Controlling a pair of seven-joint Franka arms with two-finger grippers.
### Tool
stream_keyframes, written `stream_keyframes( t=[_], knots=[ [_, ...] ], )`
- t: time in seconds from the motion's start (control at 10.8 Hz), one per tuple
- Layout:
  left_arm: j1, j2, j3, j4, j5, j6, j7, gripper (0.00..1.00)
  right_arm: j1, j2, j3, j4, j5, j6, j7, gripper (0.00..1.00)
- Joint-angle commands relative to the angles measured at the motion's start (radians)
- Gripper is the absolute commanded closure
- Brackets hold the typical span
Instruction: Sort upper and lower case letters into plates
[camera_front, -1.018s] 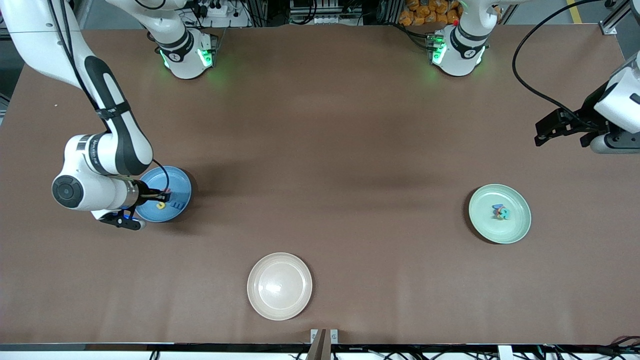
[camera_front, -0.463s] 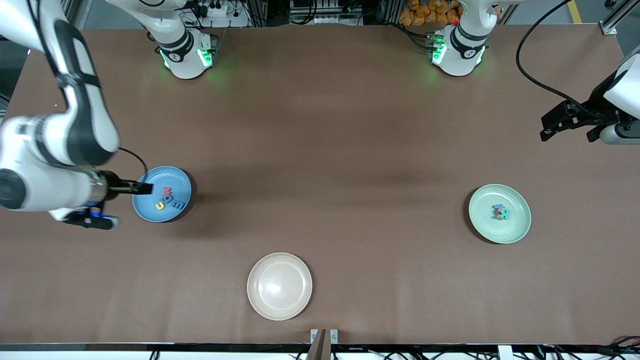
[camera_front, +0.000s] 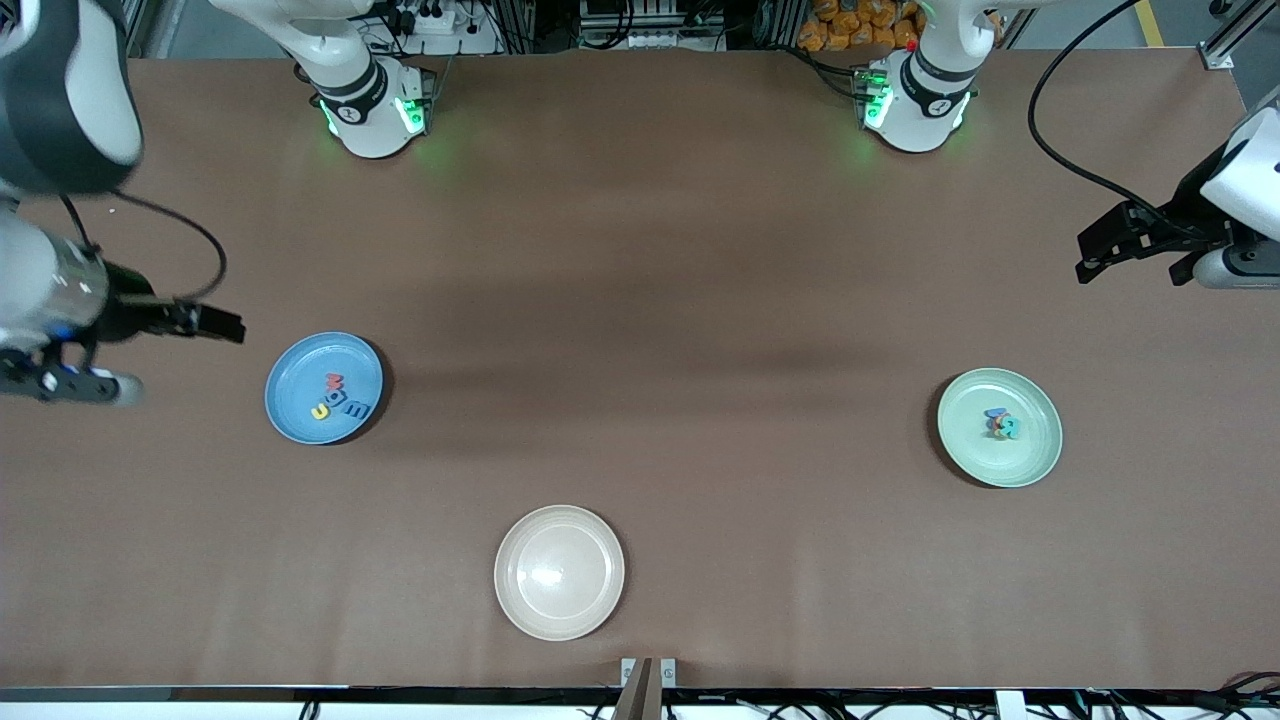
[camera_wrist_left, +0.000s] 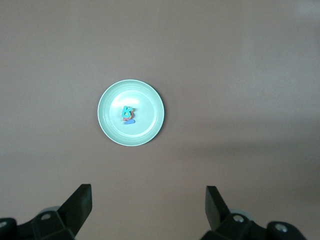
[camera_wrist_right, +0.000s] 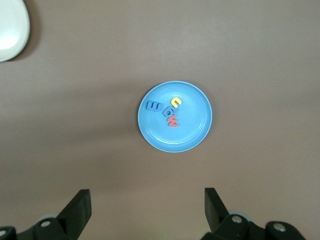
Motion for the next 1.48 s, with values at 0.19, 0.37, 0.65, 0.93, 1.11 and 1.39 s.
stream_keyframes(
  t=[0.19, 0.37, 0.65, 0.93, 1.11, 1.39],
  knots=[
    [0.01, -0.036, 0.002, -0.004, 0.009, -0.009, 0.003, 0.0, 0.004, -0.11, -0.029, -0.026, -0.001, -0.066, -0.101, 0.0],
    [0.018, -0.038, 0.003, -0.003, 0.009, -0.009, 0.003, 0.0, 0.016, -0.11, -0.037, -0.04, -0.001, -0.028, -0.105, 0.0],
    [0.018, -0.038, 0.003, -0.001, 0.009, -0.009, 0.003, 0.0, 0.039, -0.171, -0.043, -0.124, -0.01, -0.005, -0.105, 0.0],
    [0.018, -0.036, 0.003, -0.001, 0.009, -0.009, 0.003, 0.0, 0.044, -0.193, -0.043, -0.144, -0.01, -0.006, -0.107, 0.0],
    [0.018, -0.032, 0.002, 0.001, 0.009, -0.009, 0.005, 0.0, 0.076, -0.231, -0.08, -0.189, -0.006, 0.0, -0.111, 0.0],
    [0.018, -0.027, 0.003, 0.005, 0.009, -0.009, 0.002, 0.0, 0.071, -0.228, -0.084, -0.195, -0.003, 0.017, -0.119, 0.0]
  ],
)
